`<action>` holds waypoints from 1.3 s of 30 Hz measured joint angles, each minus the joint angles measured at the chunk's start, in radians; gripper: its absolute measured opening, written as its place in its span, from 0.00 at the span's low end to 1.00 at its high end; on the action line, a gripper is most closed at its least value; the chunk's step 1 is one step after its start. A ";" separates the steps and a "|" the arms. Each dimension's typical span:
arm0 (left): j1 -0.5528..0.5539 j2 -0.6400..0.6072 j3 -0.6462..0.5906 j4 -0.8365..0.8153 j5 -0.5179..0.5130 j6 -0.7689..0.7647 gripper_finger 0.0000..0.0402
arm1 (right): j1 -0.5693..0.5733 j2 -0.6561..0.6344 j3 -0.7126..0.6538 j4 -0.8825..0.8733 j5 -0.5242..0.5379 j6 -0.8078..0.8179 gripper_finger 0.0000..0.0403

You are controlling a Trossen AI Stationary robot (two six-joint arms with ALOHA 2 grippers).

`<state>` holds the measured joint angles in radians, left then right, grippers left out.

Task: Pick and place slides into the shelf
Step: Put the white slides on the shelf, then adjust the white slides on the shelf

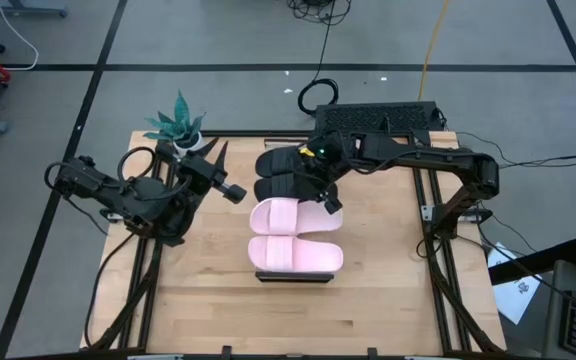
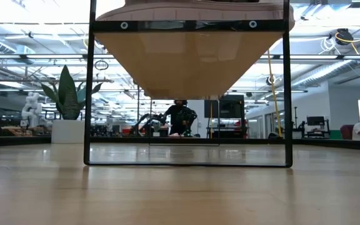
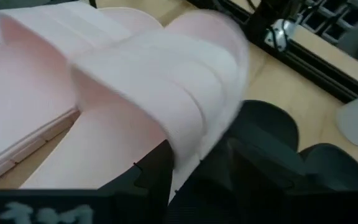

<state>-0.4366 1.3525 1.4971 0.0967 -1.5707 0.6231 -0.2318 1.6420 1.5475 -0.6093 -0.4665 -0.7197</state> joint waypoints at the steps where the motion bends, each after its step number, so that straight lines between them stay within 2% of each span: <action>1: 0.000 0.000 0.000 0.000 0.000 0.000 0.20 | 0.000 -0.005 0.000 0.002 0.001 0.000 0.36; 16: 0.000 0.000 0.000 -0.007 0.000 -0.018 0.20 | 0.032 -0.013 0.000 0.007 0.001 0.012 0.41; 22: 0.000 0.000 0.000 -0.094 0.000 -0.081 0.20 | 0.056 -0.013 0.000 0.000 0.003 0.027 0.41; 30: 0.000 0.000 0.000 -0.207 -0.001 -0.204 0.20 | 0.081 -0.015 0.000 -0.024 0.180 0.004 0.41; 39: 0.000 0.000 0.000 -0.215 -0.001 -0.219 0.20 | 0.083 -0.070 0.000 -0.040 0.181 0.011 0.41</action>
<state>-0.4370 1.3523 1.4971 -0.1179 -1.5715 0.4042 -0.1486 1.5719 1.5475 -0.6497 -0.2855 -0.7090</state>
